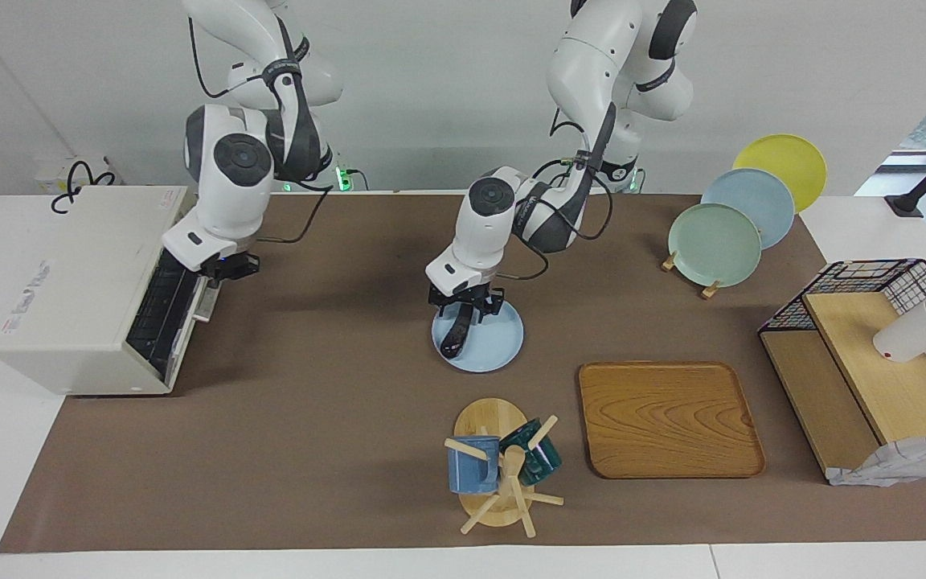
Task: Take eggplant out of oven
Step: 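Push the oven door shut with the right gripper while the left gripper holds the eggplant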
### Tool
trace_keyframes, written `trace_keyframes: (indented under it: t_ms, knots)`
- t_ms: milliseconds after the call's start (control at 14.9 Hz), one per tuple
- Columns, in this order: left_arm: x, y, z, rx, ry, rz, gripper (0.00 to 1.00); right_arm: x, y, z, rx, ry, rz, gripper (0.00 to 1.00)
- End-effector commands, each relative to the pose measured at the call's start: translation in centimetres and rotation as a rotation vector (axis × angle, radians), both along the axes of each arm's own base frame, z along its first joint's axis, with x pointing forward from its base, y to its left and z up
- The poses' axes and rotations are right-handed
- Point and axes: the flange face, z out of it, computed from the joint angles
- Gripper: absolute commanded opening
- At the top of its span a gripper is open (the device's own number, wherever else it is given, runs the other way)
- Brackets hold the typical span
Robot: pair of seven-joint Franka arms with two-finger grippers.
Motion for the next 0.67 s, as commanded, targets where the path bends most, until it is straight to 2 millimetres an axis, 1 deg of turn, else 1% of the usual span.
trace_keyframes:
  t_ms: [0,67,134,201,268,402,469,535,602]
  knots:
    - [0.4,0.6,-0.2,-0.009,-0.009,0.008,0.61,-0.6,-3.8,0.2,-0.005,0.033,0.012,0.00]
    - [0.5,0.8,-0.2,-0.007,-0.007,0.007,0.51,-0.9,-4.3,0.6,0.000,0.043,0.014,0.00]
    - [0.5,0.8,-0.2,-0.007,-0.007,0.007,0.39,-1.2,-4.4,1.7,0.030,0.037,0.006,0.00]
    - [0.5,0.8,-0.2,-0.005,-0.004,0.007,0.31,-1.5,-4.6,3.0,0.066,0.025,-0.024,0.00]
    - [0.6,0.8,-0.1,-0.006,-0.005,0.008,0.22,-1.7,-5.0,5.4,0.113,-0.003,-0.066,0.00]
    - [0.7,0.9,0.4,-0.006,-0.005,0.010,0.04,-1.4,-4.7,10.8,0.202,-0.009,-0.111,0.00]
    - [1.1,1.4,0.7,-0.004,-0.003,0.015,0.00,-1.0,-4.6,13.1,0.246,-0.013,-0.122,0.00]
    - [1.9,2.5,1.5,-0.001,0.002,0.034,0.00,-0.5,-4.3,14.6,0.292,-0.012,-0.137,0.00]
    - [2.4,3.5,2.8,0.003,0.008,0.046,0.00,-0.1,-4.4,16.2,0.322,-0.011,-0.154,0.00]
